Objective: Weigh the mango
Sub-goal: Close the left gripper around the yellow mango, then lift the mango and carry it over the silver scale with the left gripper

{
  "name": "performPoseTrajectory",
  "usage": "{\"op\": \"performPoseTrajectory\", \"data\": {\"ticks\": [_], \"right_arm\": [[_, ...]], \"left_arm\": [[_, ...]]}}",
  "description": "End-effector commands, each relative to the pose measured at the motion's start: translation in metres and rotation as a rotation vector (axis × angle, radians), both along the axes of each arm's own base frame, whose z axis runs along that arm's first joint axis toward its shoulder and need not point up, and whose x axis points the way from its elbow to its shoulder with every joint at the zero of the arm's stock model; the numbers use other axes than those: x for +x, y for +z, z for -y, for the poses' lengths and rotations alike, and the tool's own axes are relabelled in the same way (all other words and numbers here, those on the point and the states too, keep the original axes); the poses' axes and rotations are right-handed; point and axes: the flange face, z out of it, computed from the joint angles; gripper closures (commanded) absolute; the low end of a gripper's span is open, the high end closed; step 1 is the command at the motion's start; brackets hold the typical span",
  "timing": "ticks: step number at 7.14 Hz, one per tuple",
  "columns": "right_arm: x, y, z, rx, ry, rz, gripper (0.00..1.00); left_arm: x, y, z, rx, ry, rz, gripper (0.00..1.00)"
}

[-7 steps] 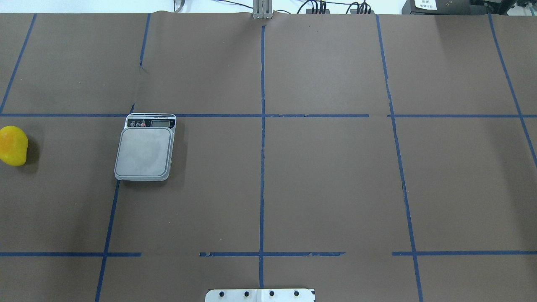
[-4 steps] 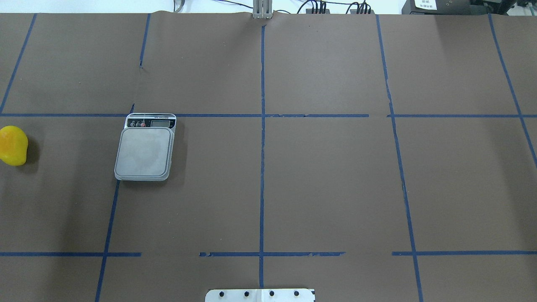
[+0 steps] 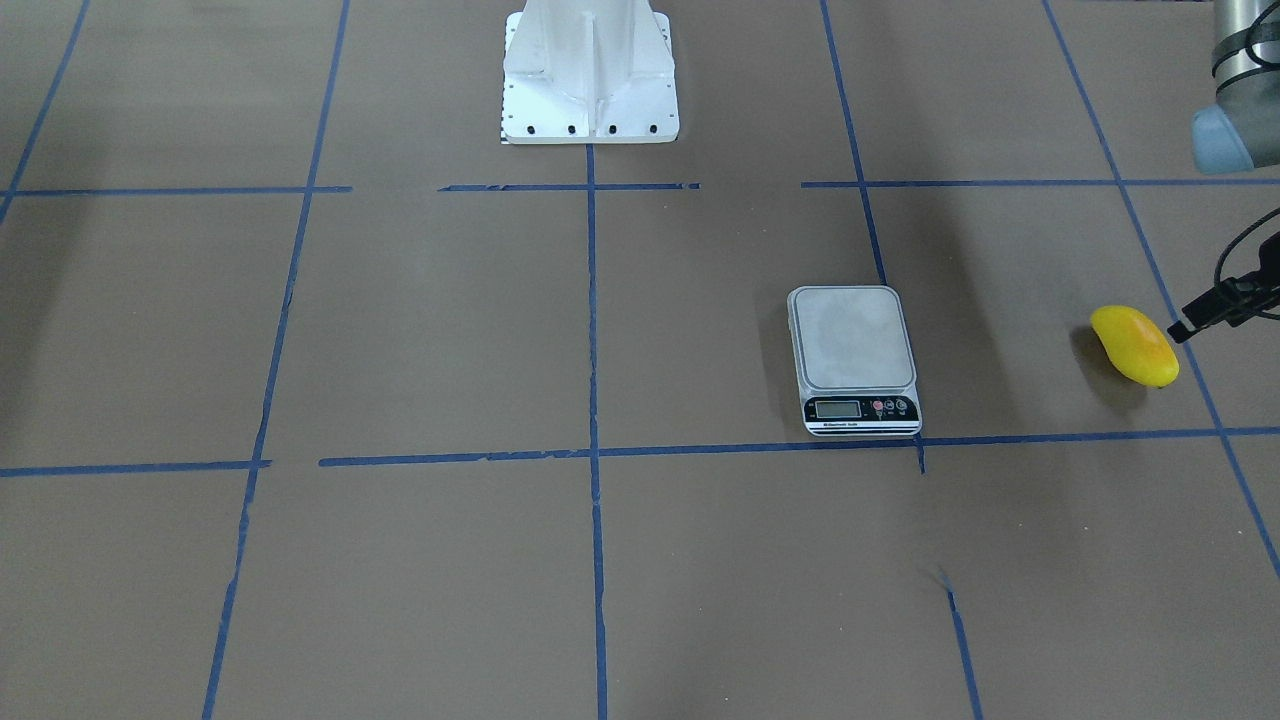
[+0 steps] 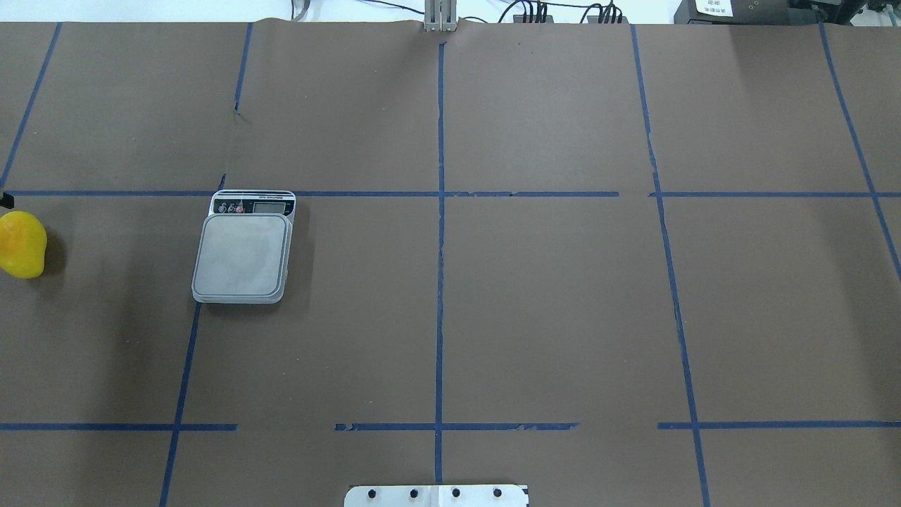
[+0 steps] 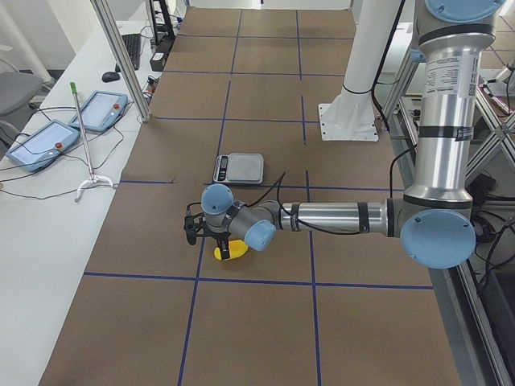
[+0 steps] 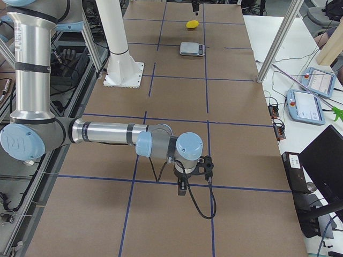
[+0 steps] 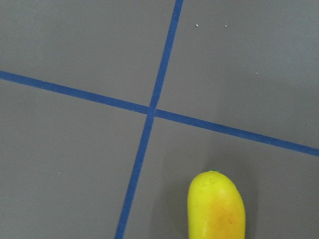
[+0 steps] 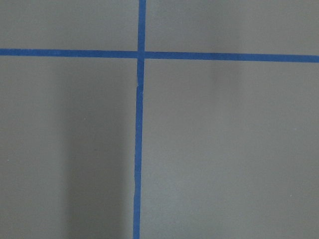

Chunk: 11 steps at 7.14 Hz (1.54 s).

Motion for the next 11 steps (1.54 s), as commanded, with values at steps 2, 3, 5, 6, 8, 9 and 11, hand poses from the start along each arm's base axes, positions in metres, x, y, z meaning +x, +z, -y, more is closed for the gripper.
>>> {"op": "performPoseTrajectory", "data": {"ticks": [2,3,5,6,8,9,11], "right_arm": [[0.0,0.0,0.0,0.0,0.0,0.0,0.0],[0.0,0.0,0.0,0.0,0.0,0.0,0.0],[0.0,0.0,0.0,0.0,0.0,0.0,0.0],[0.0,0.0,0.0,0.0,0.0,0.0,0.0],[0.0,0.0,0.0,0.0,0.0,0.0,0.0],[0.0,-0.001,0.001,0.001,0.0,0.0,0.0],[0.0,0.0,0.0,0.0,0.0,0.0,0.0]], "left_arm": [[0.034,0.021,0.005,-0.025,0.045,0.007,0.0],[0.037,0.035,-0.002,-0.024,0.056,0.007,0.0],[0.046,0.039,-0.001,-0.013,0.056,0.042,0.0],[0.051,0.039,-0.003,-0.013,0.067,0.042,0.14],[0.055,-0.01,0.002,0.027,0.045,0.002,1.0],[0.057,-0.05,0.0,0.076,0.059,-0.046,1.0],[0.099,-0.169,-0.002,0.116,0.071,-0.135,1.0]]}}
